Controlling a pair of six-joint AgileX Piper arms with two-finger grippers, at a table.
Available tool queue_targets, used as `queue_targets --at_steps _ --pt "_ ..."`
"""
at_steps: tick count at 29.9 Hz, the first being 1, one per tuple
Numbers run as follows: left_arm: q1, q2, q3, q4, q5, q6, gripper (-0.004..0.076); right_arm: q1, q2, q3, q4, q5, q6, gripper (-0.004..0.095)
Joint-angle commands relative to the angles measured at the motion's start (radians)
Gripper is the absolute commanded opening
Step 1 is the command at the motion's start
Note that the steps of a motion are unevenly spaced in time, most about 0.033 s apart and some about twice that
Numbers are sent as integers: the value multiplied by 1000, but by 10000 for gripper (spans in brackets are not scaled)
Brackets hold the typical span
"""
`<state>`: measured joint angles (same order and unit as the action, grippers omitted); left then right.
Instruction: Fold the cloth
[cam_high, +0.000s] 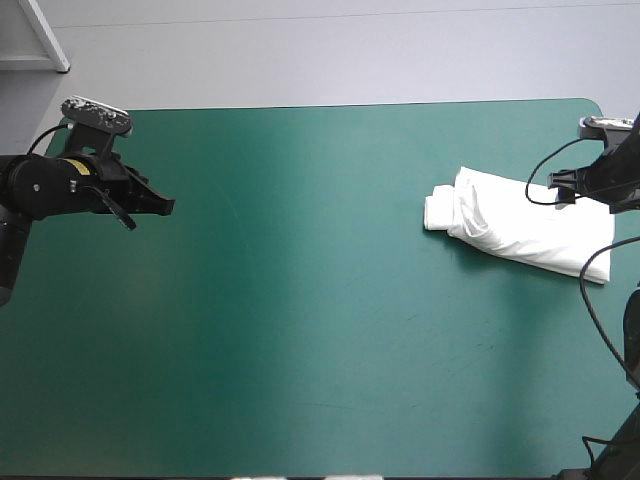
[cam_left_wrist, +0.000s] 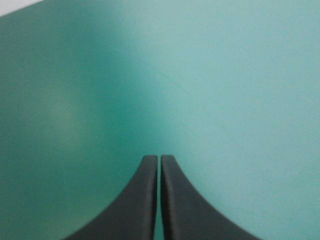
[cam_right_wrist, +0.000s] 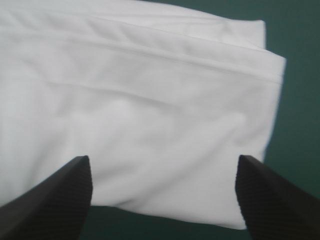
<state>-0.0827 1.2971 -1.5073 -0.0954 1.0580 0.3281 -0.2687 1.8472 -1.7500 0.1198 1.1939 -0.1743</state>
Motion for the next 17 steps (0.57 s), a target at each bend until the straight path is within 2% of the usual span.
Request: queue_targets --at_steps 1,3,4,7,10,13,17 --pt "-1 -93 -26 10 -112 -45 19 -6 -131 -23 222 -15 -44 501" --pt "-1 -126 -26 12 -125 -59 19 -6 -187 -23 350 -15 -80 136" --pt "-1 -144 -26 17 -125 -60 19 -4 -209 -23 380 -15 -110 -3" --pt "-1 -192 -26 32 -109 -69 19 15 -287 -23 512 -15 -183 4" --pt "-1 -254 -26 54 -91 -118 19 60 -364 -23 590 -15 -242 4" --pt "-1 -320 -26 42 -93 -134 19 134 -461 -23 592 -24 -285 4" --pt "-1 -402 -15 51 -109 -138 19 263 -624 -23 541 -165 -250 5"
